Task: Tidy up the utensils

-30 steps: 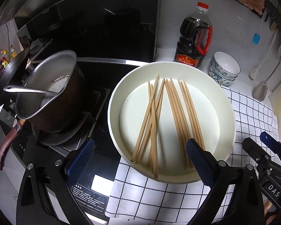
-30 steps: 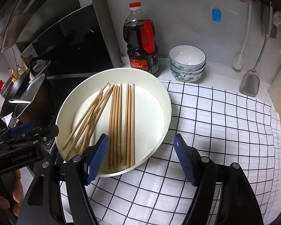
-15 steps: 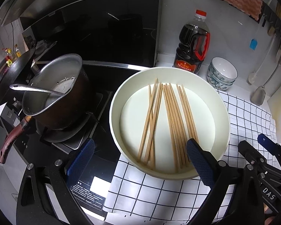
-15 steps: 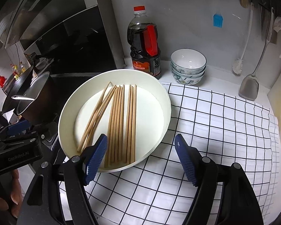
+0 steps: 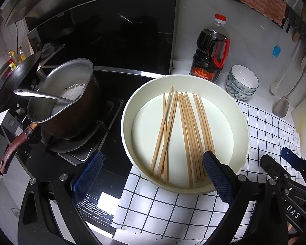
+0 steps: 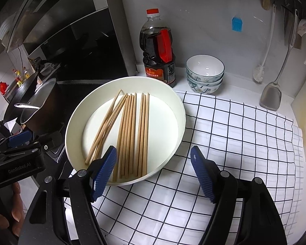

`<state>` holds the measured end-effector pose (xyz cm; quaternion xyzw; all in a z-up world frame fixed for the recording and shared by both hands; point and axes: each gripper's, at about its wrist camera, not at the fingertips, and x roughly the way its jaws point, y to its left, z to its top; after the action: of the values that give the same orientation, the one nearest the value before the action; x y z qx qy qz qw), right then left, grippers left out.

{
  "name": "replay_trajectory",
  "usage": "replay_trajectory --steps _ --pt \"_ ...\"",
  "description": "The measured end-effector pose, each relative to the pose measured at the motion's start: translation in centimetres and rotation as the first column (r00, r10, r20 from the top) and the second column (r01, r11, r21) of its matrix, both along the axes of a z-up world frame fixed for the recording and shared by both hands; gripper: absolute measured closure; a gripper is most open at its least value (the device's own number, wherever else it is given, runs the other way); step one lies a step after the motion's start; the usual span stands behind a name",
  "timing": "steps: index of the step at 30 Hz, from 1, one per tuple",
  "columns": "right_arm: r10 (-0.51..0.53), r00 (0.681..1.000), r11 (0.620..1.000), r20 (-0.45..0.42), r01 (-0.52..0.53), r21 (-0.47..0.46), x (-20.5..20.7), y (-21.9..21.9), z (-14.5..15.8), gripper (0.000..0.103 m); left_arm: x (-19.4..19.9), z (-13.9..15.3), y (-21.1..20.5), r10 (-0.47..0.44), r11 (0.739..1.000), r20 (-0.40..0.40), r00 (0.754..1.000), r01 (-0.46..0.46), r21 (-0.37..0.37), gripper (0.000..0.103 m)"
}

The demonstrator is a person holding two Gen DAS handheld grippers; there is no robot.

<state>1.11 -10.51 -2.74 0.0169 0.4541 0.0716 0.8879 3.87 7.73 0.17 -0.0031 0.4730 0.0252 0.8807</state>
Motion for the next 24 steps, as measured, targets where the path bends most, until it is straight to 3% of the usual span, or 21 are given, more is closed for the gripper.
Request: replay_trajectory --steps 24 --pt "0.0 1.0 1.0 -0.003 0.0 0.002 -0.5 -0.01 0.09 0.031 -0.49 0.11 -0.04 0.006 1.0 -0.008 1.0 -0.006 -0.008 0.006"
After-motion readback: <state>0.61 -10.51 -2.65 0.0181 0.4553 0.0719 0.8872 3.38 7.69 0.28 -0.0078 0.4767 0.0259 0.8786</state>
